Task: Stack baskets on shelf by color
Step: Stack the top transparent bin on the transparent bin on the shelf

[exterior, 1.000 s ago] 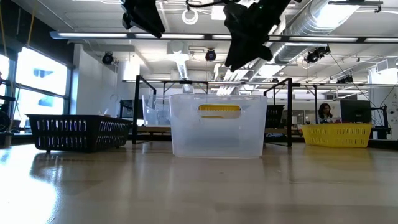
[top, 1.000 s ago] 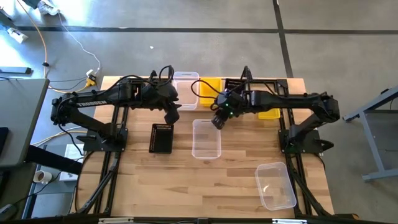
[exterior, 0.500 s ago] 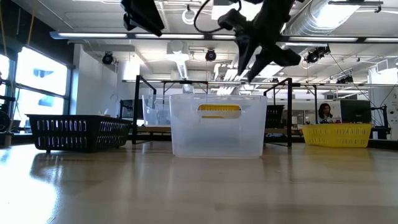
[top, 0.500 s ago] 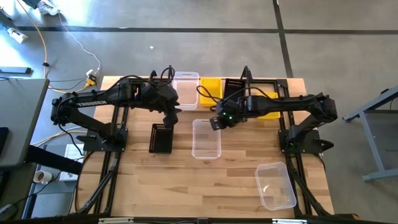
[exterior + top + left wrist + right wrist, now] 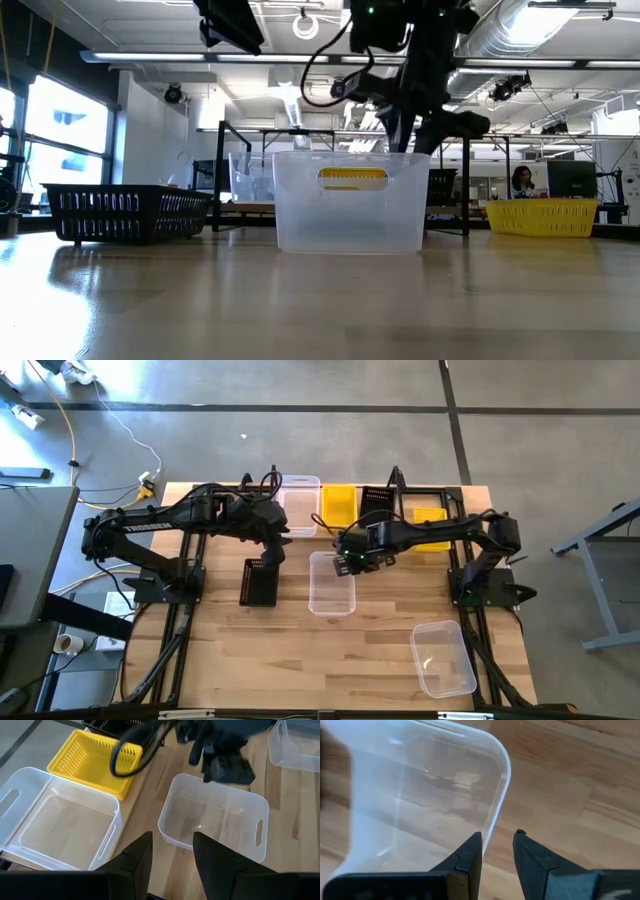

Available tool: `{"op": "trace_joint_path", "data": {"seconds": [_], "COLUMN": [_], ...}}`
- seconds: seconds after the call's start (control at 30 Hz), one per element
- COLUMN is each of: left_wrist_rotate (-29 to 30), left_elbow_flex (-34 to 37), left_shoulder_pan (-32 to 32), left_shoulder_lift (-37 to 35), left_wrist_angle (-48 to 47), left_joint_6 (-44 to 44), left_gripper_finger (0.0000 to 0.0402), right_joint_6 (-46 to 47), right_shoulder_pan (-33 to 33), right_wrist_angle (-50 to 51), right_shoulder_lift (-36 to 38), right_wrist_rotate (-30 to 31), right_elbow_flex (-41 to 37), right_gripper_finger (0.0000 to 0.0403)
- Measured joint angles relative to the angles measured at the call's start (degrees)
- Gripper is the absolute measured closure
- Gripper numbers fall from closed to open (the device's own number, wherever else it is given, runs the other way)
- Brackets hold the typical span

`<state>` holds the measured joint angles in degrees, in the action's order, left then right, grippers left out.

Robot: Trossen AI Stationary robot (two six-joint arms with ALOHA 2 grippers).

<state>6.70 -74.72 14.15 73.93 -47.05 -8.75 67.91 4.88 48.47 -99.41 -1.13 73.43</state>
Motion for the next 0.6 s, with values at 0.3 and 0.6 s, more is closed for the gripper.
{"op": "trace_joint_path", "data": {"seconds": [0.3, 0.6], "left_wrist_rotate": [-0.04, -0.07], "left_elbow_flex": [0.01, 0.0], "left_shoulder_pan": [-0.02, -3.18], "left_shoulder_lift": [0.0, 0.0], "left_wrist_angle": [0.18, 0.18], "left_joint_6": [0.0, 1.49], "left_gripper_finger": [0.0271, 0.0271], "right_joint_6": [-2.25, -2.6], "right_shoulder_pan": [0.24, -0.1], "right_wrist_angle": [-1.79, -4.42], "right_shoulder_lift": [-6.01, -6.82], "right_wrist_rotate": [-1.16, -1.07], "right_elbow_flex": [0.0, 0.0], "right_gripper_finger": [0.0309, 0.0396]}}
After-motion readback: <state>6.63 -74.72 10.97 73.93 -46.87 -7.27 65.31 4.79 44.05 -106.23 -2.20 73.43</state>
